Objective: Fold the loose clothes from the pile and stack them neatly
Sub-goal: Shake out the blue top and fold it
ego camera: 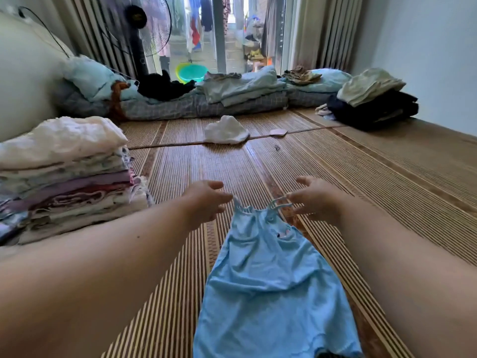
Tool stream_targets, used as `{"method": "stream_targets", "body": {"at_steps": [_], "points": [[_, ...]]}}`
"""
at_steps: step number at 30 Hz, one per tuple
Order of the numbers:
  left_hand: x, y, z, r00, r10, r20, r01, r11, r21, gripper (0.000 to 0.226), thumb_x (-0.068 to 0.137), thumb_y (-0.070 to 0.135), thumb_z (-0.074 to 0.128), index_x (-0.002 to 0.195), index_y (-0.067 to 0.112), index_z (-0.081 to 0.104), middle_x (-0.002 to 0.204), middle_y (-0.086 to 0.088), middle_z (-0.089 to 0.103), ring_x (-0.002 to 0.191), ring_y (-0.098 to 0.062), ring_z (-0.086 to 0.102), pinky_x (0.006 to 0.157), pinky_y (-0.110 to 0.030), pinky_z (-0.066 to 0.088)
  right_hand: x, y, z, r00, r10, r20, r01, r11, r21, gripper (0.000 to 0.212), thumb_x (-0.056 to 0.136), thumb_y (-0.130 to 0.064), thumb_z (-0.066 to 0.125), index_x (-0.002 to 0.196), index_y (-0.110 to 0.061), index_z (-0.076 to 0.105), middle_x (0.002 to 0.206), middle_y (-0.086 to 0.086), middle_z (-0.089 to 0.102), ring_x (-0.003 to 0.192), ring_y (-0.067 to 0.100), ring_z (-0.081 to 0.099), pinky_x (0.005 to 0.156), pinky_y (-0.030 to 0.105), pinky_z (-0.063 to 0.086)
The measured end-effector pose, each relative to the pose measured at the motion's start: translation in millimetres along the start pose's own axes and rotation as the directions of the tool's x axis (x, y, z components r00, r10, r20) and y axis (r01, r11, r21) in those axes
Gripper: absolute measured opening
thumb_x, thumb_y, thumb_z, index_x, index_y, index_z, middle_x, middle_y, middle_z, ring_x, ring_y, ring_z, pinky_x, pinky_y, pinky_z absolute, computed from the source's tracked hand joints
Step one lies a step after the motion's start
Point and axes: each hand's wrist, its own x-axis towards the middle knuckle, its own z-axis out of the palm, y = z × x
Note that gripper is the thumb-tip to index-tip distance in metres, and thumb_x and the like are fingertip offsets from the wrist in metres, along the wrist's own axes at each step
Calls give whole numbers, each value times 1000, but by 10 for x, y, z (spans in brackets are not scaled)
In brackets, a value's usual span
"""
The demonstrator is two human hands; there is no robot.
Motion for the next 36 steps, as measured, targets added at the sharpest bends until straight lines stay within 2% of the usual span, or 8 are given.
{"method": "stream_targets", "body": {"at_steps": [4, 8, 13, 18, 21, 28, 32, 36], "points": [[-372, -346, 81, 975, 71, 209, -152, 903, 403, 40, 83, 22, 72, 121, 21, 61, 115, 0, 65, 97, -13, 63, 72, -18, 49, -289, 350, -6, 996, -83, -6, 79, 965, -251, 31, 83, -8, 70, 113, -11, 64, 89, 6, 68, 74, 17, 66, 45, 16, 49], [-992, -710, 90, 899, 121, 421, -383, 683, 622, 41, 75, 43, 77, 113, 35, 65, 102, 22, 60, 92, 6, 57, 76, -9, 45, -909, 656, 24, 977, -133, 169, 207, 800, -564, 8, 76, -29, 79, 76, -26, 71, 66, -10, 68, 58, 1, 62, 54, 16, 49], [-1440, -1115, 37, 843, 119, 525, -517, 454, 726, 66, 68, 60, 72, 129, 40, 55, 116, 21, 41, 110, -2, 41, 102, -23, 38, -1491, 1080, 53, 958, -57, 282, 264, 566, -781, 51, 58, -65, 76, 101, -41, 63, 97, -19, 57, 88, -3, 55, 77, 14, 43], [-1488, -1203, -4, 829, 326, 454, -535, 232, 812, 30, 94, 31, 51, 123, 31, 63, 115, 9, 60, 103, -7, 55, 91, -21, 44, -1539, 1298, 25, 925, -366, 104, 252, 384, -888, 20, 89, -36, 57, 90, -20, 69, 90, -8, 59, 79, 7, 54, 67, 18, 38], [-1453, -1112, -68, 859, 324, 397, -473, 206, 856, 21, 90, 22, 48, 99, 23, 68, 99, 4, 63, 90, -14, 61, 77, -26, 49, -1554, 1250, -93, 920, -389, -56, 148, 476, -867, 17, 87, -27, 54, 77, -17, 64, 73, -4, 61, 66, 11, 54, 58, 26, 37], [-1411, -447, -379, 860, 465, 211, -448, 489, 749, 28, 89, 18, 50, 70, 39, 54, 66, 7, 58, 47, -4, 50, 39, -12, 33, -1625, 705, -288, 883, -409, -231, 267, 842, -469, 18, 88, -10, 48, 88, -24, 59, 81, 1, 63, 65, 20, 58, 59, 39, 51], [-1466, -234, -491, 866, 444, 230, -444, 472, 761, 30, 87, 17, 49, 72, 42, 54, 65, 10, 57, 45, 4, 52, 35, -11, 29, -1694, 666, -216, 932, -342, -117, 276, 882, -383, 30, 95, -5, 45, 82, -29, 58, 83, 6, 63, 60, 19, 54, 48, 26, 43], [-1502, -174, -616, 872, 461, 163, -387, 448, 806, 23, 87, 19, 50, 88, 38, 63, 65, 11, 57, 48, -3, 51, 42, -19, 34, -1853, 629, -272, 886, -438, -154, 365, 862, -352, 45, 86, 4, 49, 64, -28, 70, 79, -4, 65, 60, 14, 56, 51, 20, 40]]}}
